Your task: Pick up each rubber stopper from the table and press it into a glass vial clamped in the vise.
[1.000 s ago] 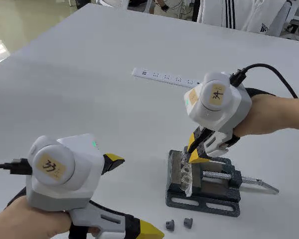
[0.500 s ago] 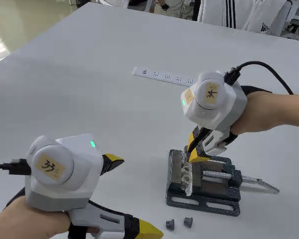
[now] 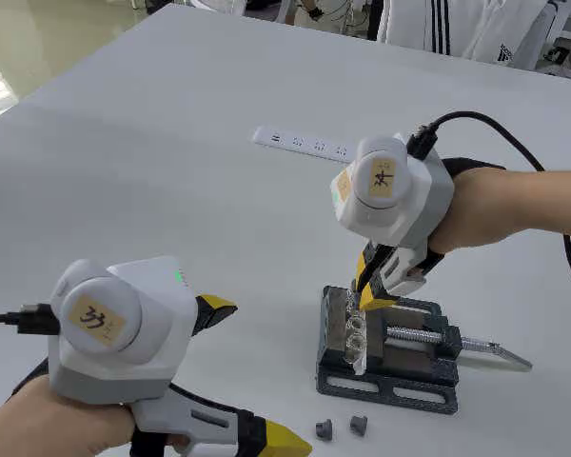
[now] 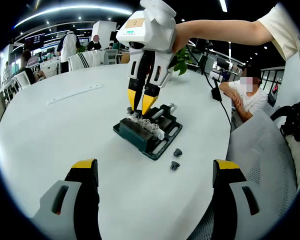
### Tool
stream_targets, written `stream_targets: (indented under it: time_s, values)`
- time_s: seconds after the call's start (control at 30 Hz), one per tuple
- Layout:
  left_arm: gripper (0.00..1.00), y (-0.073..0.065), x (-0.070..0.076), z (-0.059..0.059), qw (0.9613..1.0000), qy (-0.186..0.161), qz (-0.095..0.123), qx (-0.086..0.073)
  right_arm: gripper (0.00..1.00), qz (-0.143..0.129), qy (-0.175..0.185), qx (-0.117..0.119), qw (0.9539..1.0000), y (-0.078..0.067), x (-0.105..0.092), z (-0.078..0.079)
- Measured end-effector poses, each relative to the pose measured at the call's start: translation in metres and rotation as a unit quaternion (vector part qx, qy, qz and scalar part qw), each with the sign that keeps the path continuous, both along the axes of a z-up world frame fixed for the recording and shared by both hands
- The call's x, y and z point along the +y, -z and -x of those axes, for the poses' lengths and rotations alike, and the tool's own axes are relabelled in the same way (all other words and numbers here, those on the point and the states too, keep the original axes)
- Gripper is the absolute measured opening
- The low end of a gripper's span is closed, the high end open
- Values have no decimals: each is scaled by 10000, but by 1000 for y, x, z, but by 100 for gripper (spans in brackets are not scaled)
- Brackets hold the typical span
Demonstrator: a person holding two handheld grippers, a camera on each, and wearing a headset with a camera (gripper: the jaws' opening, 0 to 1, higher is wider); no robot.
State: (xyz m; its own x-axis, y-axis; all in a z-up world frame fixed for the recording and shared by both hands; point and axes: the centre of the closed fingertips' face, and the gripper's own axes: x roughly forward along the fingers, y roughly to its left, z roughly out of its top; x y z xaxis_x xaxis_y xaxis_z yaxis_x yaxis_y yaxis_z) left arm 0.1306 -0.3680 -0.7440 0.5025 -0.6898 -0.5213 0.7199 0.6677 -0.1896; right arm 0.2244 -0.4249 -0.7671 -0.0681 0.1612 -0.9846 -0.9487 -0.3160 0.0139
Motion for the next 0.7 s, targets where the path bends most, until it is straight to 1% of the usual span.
stream_targets:
  time_s: [0.3, 0.7]
  values:
    - [95, -1, -1, -1, 10000, 1, 0, -21, 5, 239, 42, 8, 9997, 0, 1, 0]
    - [95, 0, -2, -1, 10000, 36, 12, -12, 5, 387, 209, 20, 9990, 1, 2, -1]
